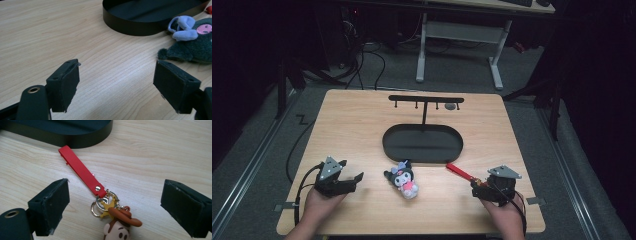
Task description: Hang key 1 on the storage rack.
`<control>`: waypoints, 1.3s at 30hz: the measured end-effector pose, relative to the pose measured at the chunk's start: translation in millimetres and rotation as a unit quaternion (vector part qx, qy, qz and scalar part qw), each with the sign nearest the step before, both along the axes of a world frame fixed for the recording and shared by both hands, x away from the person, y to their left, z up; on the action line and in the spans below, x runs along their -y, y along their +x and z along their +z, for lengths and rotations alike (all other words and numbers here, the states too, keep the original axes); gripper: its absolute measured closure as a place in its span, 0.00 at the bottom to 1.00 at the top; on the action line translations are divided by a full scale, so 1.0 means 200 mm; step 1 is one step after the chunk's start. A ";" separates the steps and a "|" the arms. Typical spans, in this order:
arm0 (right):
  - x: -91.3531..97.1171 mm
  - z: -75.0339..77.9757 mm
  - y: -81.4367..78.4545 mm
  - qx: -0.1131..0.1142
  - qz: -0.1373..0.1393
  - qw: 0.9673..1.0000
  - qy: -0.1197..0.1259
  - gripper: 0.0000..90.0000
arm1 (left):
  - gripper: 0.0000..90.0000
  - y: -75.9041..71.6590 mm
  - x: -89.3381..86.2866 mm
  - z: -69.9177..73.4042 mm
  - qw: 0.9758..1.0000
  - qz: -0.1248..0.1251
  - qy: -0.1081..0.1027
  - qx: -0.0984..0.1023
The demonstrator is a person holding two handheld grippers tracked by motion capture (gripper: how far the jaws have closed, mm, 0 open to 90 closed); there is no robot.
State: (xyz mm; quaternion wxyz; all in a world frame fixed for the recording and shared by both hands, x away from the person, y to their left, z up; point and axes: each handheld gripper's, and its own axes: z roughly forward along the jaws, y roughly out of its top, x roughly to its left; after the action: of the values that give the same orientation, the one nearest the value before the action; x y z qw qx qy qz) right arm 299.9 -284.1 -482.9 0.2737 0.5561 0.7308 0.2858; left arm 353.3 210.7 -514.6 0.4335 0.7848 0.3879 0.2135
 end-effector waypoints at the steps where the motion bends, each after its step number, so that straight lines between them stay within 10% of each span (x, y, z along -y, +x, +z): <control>1: 0.00 0.01 0.00 -0.002 0.001 1.000 -0.001 0.11 | 0.23 0.00 0.00 0.00 1.000 0.001 0.001 0.000; 18: 0.04 0.11 0.02 -0.074 0.015 0.997 -0.023 0.17 | 0.20 0.01 0.04 -0.02 1.000 -0.012 0.018 -0.002; 23: 0.04 0.10 0.02 -0.123 0.011 0.992 0.016 0.19 | 0.20 0.00 0.05 -0.01 1.000 -0.023 0.014 0.003; 39: 0.04 0.13 0.04 -0.211 0.019 0.977 -0.017 0.26 | 0.20 0.00 0.06 -0.01 0.999 -0.034 0.017 0.003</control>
State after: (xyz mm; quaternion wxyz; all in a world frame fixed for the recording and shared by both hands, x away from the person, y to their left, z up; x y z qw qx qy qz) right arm 307.6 -291.2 -457.5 0.1171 0.5848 0.7876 0.1547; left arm 353.7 197.9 -517.2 0.4280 0.8042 0.3563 0.2076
